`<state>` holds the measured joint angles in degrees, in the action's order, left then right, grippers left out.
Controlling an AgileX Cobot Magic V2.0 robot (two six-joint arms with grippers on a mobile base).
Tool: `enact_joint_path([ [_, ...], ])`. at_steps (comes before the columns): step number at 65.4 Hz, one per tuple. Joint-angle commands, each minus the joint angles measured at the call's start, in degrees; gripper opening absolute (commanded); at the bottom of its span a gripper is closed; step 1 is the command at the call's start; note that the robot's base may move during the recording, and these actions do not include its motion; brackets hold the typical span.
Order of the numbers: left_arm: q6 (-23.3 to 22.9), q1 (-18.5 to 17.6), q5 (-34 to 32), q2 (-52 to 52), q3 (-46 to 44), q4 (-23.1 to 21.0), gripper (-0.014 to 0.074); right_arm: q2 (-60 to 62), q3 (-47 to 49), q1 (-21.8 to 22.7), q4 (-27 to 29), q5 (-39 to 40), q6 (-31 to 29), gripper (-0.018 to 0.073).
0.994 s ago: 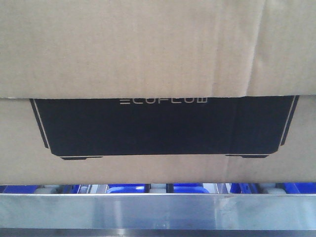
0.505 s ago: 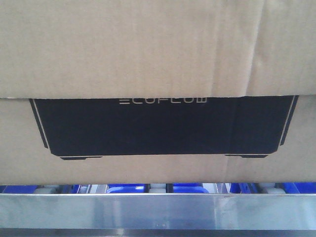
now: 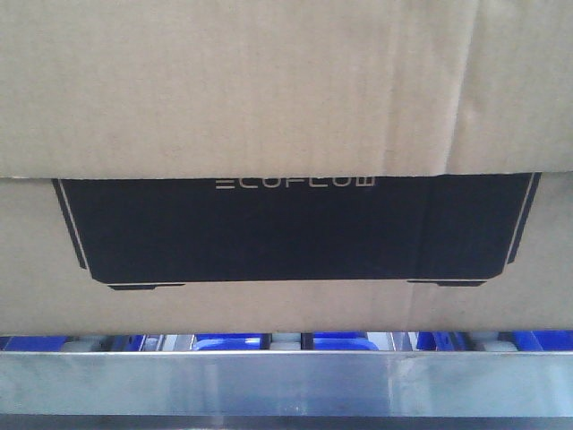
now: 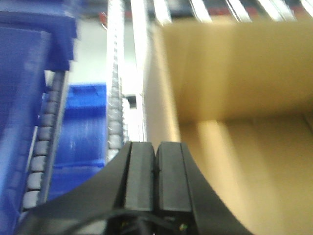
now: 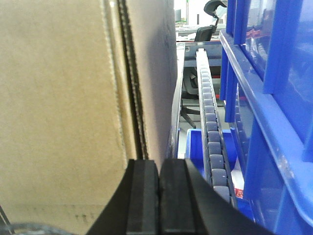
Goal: Grab box from left shelf to table start
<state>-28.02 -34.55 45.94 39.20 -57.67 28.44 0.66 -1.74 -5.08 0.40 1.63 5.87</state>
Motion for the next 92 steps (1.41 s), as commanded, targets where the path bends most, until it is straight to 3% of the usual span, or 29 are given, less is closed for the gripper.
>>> enact_joint_path([
  [1, -5.8, -4.0, -0.4, 2.5, -3.5, 6.9, -0.0094, 0.7, 1.1, 0.0, -0.8, 5.4, -0.6, 0.0048],
  [20, -6.1, -5.3, 4.2, 8.7, -9.5, 2.6, -0.0073, 0.7, 1.1, 0.0, -0.8, 5.4, -0.6, 0.0048],
  [25, -6.1, -5.3, 4.9, 9.6, -10.6, 0.9, 0.0043, 0.7, 1.1, 0.0, -0.8, 5.4, -0.6, 0.0048],
  [31, -6.1, -5.1, 5.1, 10.3, -11.3, 0.0, 0.0265, 0.7, 1.1, 0.0, -0.8, 5.4, -0.6, 0.0048],
  [35, -6.1, -5.1, 6.1, 10.7, -11.5, -0.1, 0.0335, 0.7, 1.1, 0.0, -0.8, 5.4, -0.6, 0.0048],
  [60, -4.9, -5.1, 20.0, 17.3, -21.0, -2.8, 0.0281, 0.7, 1.1, 0.0, -0.8, 5.4, -0.6, 0.0048],
  [92, -4.9, -5.1, 20.9, 20.0, -21.5, -4.7, 0.0281, 0.7, 1.1, 0.0, -0.8, 5.4, -0.6, 0.0048],
])
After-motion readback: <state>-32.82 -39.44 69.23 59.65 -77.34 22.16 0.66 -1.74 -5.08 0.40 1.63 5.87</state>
